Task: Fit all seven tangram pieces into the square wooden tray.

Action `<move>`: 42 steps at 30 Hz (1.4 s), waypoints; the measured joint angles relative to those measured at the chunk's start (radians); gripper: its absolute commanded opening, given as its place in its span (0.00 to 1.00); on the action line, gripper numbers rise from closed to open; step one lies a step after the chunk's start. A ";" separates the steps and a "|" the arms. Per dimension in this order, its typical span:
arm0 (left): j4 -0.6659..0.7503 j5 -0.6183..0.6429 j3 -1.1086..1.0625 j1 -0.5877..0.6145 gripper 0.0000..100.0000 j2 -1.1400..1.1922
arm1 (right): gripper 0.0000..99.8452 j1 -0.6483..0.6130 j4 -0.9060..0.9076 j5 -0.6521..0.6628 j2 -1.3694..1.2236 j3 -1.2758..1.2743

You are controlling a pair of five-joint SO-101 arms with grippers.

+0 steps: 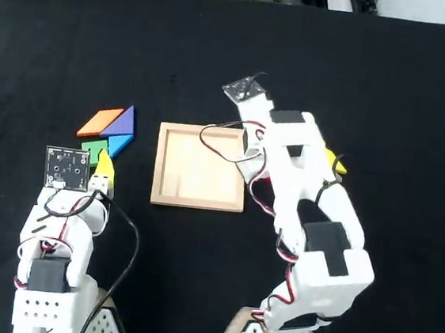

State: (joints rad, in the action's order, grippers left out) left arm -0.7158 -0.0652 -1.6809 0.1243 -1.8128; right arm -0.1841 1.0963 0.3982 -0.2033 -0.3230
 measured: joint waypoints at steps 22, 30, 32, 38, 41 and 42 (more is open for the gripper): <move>0.000 0.000 0.000 0.000 0.10 0.000 | 0.33 -0.069 -0.025 -0.015 0.041 -0.034; 0.000 0.000 0.000 0.000 0.10 0.000 | 0.33 -0.051 -0.100 -0.015 0.043 -0.091; 0.000 0.000 0.000 0.000 0.10 0.000 | 0.33 -0.051 -0.104 -0.015 0.043 -0.091; 0.000 0.000 0.000 0.000 0.10 0.000 | 0.33 -0.051 -0.106 -0.015 0.031 -0.091; 0.000 0.000 0.000 0.000 0.10 0.000 | 0.33 -0.051 -0.106 -0.015 0.005 -0.084; 0.000 0.000 0.000 0.000 0.10 0.000 | 0.33 -0.051 -0.106 -0.015 0.000 -0.078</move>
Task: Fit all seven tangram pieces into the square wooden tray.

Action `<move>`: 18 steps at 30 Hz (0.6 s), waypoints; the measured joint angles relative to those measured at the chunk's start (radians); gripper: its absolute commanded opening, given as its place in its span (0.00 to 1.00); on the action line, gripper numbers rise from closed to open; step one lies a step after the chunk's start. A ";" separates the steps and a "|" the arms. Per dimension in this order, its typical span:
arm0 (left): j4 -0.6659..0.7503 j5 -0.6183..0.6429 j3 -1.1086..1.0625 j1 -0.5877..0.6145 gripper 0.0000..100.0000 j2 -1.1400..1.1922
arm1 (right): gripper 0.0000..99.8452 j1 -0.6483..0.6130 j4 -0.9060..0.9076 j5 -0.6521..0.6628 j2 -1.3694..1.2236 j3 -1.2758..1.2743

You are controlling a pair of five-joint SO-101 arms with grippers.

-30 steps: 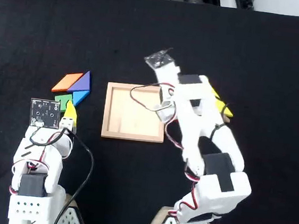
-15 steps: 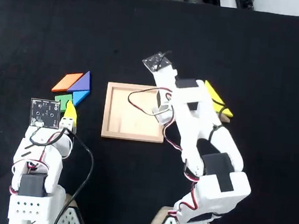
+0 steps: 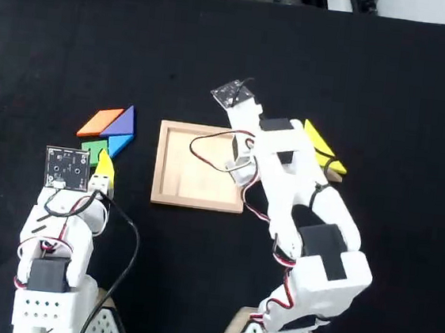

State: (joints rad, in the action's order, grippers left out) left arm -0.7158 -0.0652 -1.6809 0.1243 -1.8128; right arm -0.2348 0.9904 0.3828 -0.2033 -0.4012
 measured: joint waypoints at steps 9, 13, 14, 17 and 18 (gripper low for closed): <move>0.000 0.000 0.000 0.000 0.10 0.000 | 0.33 0.000 0.072 -0.002 -0.040 0.068; 0.000 0.000 0.000 0.000 0.10 0.000 | 0.33 0.011 0.075 -0.002 -0.040 0.068; 0.000 0.000 0.000 0.000 0.10 0.000 | 0.33 0.018 0.075 -0.002 -0.040 0.068; 0.000 0.000 0.000 0.000 0.10 0.000 | 0.33 0.048 0.084 -0.002 -0.040 0.068; 0.000 0.000 0.000 0.000 0.10 0.000 | 0.33 0.057 0.089 0.000 -0.043 0.064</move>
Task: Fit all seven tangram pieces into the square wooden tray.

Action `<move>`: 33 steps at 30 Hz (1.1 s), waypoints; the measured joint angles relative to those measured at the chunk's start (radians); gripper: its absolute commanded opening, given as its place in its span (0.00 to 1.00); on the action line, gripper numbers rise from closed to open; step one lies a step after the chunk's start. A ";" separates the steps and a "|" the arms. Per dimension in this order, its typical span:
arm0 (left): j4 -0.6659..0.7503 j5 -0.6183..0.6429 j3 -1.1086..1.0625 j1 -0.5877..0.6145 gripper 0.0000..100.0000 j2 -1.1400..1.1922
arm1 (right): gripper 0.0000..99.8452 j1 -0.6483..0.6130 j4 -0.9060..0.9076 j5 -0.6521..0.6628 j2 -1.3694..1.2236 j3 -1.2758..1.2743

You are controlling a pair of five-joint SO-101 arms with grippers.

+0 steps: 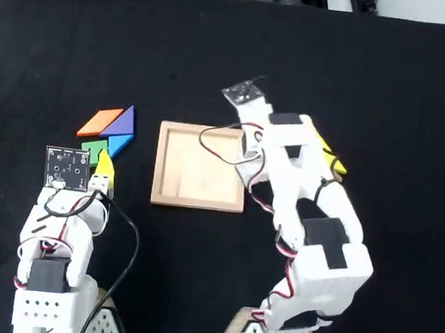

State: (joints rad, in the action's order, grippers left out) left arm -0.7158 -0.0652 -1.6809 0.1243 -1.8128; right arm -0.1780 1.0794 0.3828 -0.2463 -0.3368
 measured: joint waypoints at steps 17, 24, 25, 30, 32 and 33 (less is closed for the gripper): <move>0.000 0.000 0.000 0.000 0.10 0.000 | 0.21 0.015 0.097 0.000 0.138 -0.002; 0.000 0.000 0.000 0.000 0.10 0.000 | 0.05 0.025 0.060 0.002 0.158 -0.002; 0.000 0.000 0.000 0.000 0.10 0.000 | 0.03 0.037 0.046 0.002 0.146 -0.002; 0.000 0.000 0.000 0.000 0.10 0.000 | 0.02 0.097 -0.018 -0.003 0.034 0.018; 0.000 0.000 0.000 0.000 0.10 0.000 | 0.02 0.115 -0.021 -0.003 -0.002 0.046; 0.000 0.000 0.000 0.000 0.10 0.000 | 0.02 0.123 -0.023 -0.003 -0.014 0.060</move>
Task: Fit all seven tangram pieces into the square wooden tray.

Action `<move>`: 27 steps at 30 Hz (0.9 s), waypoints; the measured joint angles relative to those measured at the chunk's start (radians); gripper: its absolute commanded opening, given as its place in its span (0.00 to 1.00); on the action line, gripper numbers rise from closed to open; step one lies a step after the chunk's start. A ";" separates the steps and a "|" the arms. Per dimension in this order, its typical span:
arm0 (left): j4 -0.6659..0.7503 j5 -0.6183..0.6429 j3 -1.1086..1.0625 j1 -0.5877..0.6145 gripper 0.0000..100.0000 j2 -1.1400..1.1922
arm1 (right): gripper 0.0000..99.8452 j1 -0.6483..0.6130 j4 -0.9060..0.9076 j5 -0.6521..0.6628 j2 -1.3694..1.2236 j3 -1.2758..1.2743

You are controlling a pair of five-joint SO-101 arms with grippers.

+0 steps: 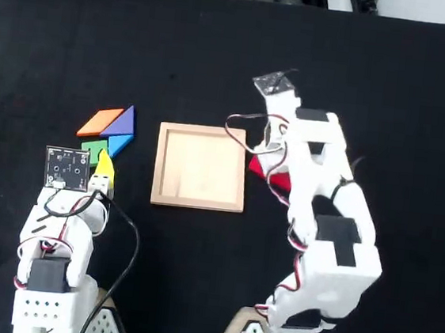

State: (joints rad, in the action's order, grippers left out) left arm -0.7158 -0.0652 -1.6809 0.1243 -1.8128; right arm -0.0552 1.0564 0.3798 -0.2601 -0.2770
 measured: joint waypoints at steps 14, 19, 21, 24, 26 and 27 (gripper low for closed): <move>0.000 0.000 0.000 0.000 0.10 0.000 | 0.02 0.017 0.035 0.000 -0.020 0.095; 0.000 0.000 0.000 0.000 0.10 0.000 | 0.02 0.017 0.034 0.000 -0.029 0.101; 0.000 0.000 0.000 0.000 0.10 0.000 | 0.02 0.018 0.031 0.000 -0.029 0.101; 0.000 0.000 0.000 0.000 0.10 0.000 | 0.02 0.018 0.029 0.000 -0.044 0.101; 0.000 0.000 0.000 0.000 0.10 0.000 | 0.02 0.017 0.018 0.000 -0.069 0.101; 0.000 0.000 0.000 0.000 0.10 0.000 | 0.02 0.023 0.012 0.000 -0.083 0.109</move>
State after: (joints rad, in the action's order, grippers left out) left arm -0.7158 -0.0652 -1.6809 0.1243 -1.8128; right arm -0.0322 1.0687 0.3798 -0.3429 -0.1680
